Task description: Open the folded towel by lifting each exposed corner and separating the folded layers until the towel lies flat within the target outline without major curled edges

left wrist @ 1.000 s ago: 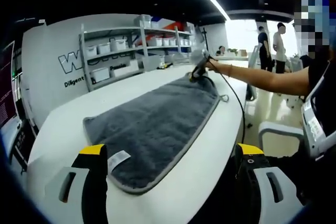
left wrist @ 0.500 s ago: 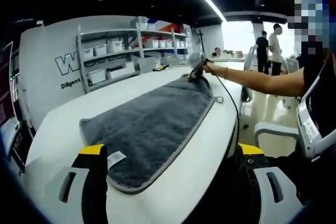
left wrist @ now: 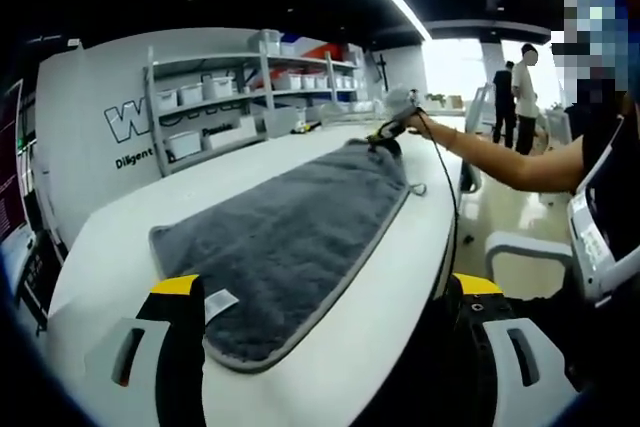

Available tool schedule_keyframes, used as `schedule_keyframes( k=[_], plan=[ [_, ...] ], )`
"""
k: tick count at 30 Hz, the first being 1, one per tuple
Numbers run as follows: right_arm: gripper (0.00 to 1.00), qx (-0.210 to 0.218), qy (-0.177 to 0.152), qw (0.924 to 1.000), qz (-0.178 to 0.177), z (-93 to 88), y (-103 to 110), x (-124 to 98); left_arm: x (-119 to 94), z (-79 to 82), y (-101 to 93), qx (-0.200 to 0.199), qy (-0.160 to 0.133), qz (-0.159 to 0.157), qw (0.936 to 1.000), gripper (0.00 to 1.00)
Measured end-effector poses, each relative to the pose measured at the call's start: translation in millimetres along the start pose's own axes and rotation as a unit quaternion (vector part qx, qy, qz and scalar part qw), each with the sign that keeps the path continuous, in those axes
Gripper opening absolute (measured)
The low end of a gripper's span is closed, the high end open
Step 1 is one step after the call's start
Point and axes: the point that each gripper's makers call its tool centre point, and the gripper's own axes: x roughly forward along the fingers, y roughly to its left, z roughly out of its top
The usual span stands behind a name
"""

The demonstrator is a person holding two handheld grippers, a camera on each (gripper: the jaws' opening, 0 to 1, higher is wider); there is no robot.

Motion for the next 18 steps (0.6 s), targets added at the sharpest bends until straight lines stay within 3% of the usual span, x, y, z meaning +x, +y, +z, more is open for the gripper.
schedule_keyframes(
  k=[7,18],
  plan=[
    [0.0,0.027,-0.028,0.9989,-0.027,-11.7,-23,-29,1,3.1,-0.3,0.008,-0.001,-0.003,1.0,0.99],
    [0.0,0.031,-0.02,0.9968,-0.071,-55.7,-48,-56,-1,6.7,0.4,0.011,-0.003,0.001,0.9999,0.99]
  ],
)
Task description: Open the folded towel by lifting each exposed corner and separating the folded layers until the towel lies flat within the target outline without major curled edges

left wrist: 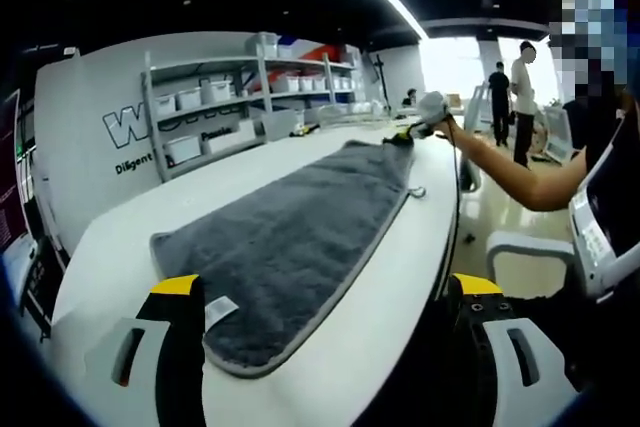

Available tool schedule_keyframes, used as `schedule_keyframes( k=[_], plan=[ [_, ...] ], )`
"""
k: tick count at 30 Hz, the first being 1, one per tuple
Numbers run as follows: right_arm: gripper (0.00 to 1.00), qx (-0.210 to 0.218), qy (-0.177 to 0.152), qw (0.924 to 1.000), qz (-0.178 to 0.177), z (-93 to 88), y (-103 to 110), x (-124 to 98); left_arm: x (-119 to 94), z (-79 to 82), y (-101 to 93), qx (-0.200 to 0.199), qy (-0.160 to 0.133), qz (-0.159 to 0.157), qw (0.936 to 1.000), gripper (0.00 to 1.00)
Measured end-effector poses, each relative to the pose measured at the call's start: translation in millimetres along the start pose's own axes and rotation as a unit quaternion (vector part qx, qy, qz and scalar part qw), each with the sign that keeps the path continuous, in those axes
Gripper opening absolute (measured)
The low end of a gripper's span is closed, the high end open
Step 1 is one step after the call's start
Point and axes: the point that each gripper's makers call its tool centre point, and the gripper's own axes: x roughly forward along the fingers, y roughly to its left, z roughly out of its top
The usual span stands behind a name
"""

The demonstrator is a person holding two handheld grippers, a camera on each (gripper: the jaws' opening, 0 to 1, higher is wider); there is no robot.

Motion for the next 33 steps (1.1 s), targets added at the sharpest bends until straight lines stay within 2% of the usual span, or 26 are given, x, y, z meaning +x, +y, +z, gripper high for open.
schedule_keyframes(
  k=[7,10,12,27,29,31,33],
  plan=[
    [0.0,0.006,0.009,0.9999,-0.011,-20.0,-11,-11,3,-2.7,3.9,0.0,0.007,0.003,1.0,0.99],
    [0.0,0.007,0.011,0.9999,-0.011,-22.7,-12,-12,3,-3.4,4.7,0.0,0.009,0.004,1.0,0.99],
    [0.0,0.011,0.015,0.9997,-0.013,-33.8,-14,-20,3,-3.9,5.4,-0.001,0.009,0.005,0.9999,0.99],
    [0.0,0.029,0.033,0.9989,-0.018,-61.8,-18,-34,2,-10.5,11.7,-0.012,0.017,0.007,0.9998,0.99],
    [0.04,0.037,0.03,0.9985,-0.028,-62.5,-22,-35,2,-10.7,12.6,-0.013,0.017,0.008,0.9997,0.99],
    [0.19,0.034,0.036,0.9972,-0.056,-65.8,-34,-34,2,-10.4,14.0,-0.013,0.016,0.01,0.9997,0.99],
    [0.26,0.041,0.04,0.9962,-0.065,-67.7,-43,-32,2,-10.5,16.0,-0.014,0.016,0.013,0.9997,0.99]
  ],
)
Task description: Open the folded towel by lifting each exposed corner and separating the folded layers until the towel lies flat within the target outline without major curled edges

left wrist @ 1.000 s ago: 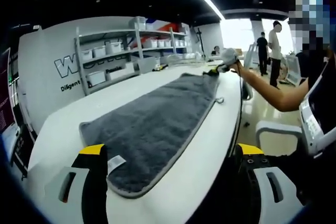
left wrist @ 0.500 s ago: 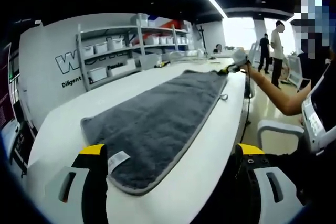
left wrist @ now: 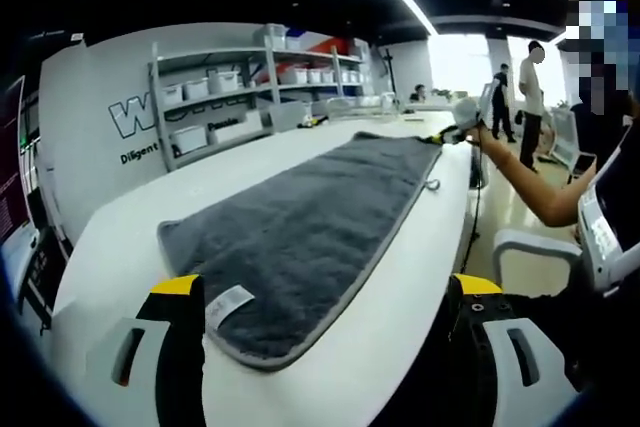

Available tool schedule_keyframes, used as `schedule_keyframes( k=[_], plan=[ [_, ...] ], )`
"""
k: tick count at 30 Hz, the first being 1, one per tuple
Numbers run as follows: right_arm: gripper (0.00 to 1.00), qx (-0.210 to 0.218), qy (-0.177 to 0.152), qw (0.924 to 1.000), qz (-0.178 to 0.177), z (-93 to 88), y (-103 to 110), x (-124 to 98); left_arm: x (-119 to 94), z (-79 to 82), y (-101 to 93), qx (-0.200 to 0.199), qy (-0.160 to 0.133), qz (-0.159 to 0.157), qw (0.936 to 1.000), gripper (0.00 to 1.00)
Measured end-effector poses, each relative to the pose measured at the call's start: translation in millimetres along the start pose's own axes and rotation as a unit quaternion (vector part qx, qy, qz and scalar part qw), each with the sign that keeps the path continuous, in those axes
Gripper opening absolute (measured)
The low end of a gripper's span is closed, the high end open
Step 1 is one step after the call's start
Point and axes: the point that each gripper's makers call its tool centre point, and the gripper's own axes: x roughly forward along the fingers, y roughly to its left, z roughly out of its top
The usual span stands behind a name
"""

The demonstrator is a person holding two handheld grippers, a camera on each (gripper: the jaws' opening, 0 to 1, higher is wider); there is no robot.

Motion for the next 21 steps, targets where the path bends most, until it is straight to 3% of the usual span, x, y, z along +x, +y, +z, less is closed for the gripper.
schedule_keyframes(
  k=[3,6,10,15,16,21],
  plan=[
    [0.3,0.013,-0.001,0.9999,0.0,2.0,-7,1,0,-0.4,2.5,-0.001,0.0,0.001,1.0,0.99],
    [0.27,0.002,-0.015,0.9988,0.046,8.6,7,4,0,-2.3,1.9,-0.002,0.003,0.0,1.0,0.99],
    [0.25,0.015,-0.016,0.9969,0.076,10.3,12,11,1,-4.0,1.9,-0.002,0.007,-0.001,1.0,0.99],
    [0.0,0.039,-0.037,0.9909,0.123,16.2,25,8,1,-4.8,0.3,-0.002,0.008,-0.001,1.0,0.99],
    [0.0,0.042,-0.039,0.9905,0.125,16.5,25,8,1,-5.1,0.3,-0.002,0.009,0.0,1.0,0.99],
    [0.0,0.143,-0.059,0.9808,0.119,17.5,19,6,3,-6.3,-2.8,-0.001,0.012,-0.004,0.9999,0.99]
  ],
)
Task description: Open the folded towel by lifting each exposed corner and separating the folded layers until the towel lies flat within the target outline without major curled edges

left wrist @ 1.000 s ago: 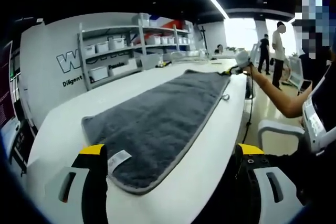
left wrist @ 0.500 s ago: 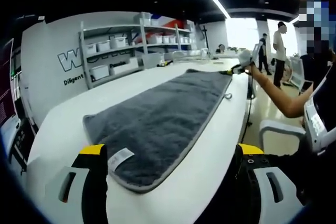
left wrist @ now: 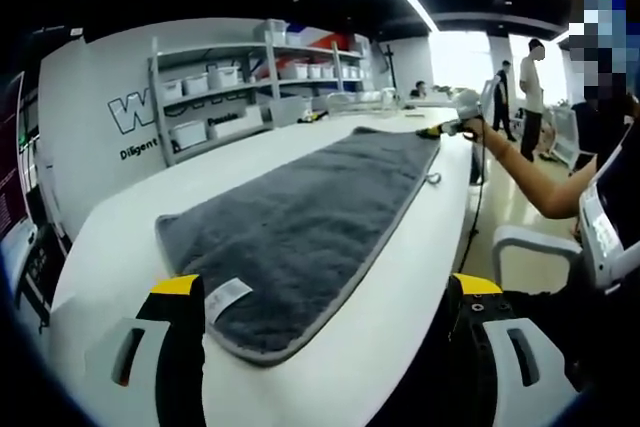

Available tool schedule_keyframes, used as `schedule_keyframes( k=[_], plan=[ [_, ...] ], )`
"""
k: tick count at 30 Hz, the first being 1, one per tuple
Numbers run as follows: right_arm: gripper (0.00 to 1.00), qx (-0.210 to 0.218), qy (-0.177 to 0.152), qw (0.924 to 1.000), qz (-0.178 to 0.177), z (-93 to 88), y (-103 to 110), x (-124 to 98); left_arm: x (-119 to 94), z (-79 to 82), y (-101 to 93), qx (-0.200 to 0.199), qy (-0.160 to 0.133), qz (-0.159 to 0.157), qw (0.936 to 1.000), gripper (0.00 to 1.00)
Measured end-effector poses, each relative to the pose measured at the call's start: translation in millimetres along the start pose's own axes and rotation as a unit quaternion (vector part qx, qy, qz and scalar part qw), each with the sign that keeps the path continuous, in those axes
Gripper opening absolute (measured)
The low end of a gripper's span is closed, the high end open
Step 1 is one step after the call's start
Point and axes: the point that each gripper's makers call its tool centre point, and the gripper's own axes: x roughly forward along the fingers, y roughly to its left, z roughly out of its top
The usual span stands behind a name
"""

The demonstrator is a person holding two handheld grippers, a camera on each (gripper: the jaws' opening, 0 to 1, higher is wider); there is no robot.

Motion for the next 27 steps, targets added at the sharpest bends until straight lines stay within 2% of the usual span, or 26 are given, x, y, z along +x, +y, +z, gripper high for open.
schedule_keyframes(
  k=[4,10,13,15,18,20,23,27],
  plan=[
    [0.0,0.014,0.009,0.9995,-0.028,-8.2,-14,-1,0,1.4,-1.0,0.001,-0.001,-0.002,1.0,0.99],
    [0.01,0.001,0.016,0.9981,-0.06,-13.1,-20,-5,0,-1.2,-1.7,0.003,0.003,-0.003,1.0,0.99],
    [0.02,0.02,-0.004,0.9965,-0.081,-10.1,-25,-11,0,-3.5,-2.4,0.003,0.007,-0.003,1.0,0.99],
    [0.03,0.025,-0.004,0.9959,-0.086,-11.6,-27,-12,0,-4.1,-2.1,0.003,0.008,-0.003,1.0,0.99],
    [0.07,0.022,0.009,0.9945,-0.102,-18.2,-33,-12,-1,-3.3,0.0,0.002,0.007,-0.003,1.0,0.99],
    [0.14,0.02,0.017,0.9931,-0.114,-20.9,-39,-14,-2,-3.1,0.2,0.002,0.006,-0.002,1.0,0.99],
    [0.2,-0.002,0.033,0.9912,-0.128,-24.4,-46,-16,-1,-3.3,0.6,0.001,0.006,-0.002,1.0,0.99],
    [0.26,-0.006,0.032,0.991,-0.13,-21.7,-47,-17,0,-3.6,0.0,0.001,0.007,-0.003,1.0,0.99]
  ],
)
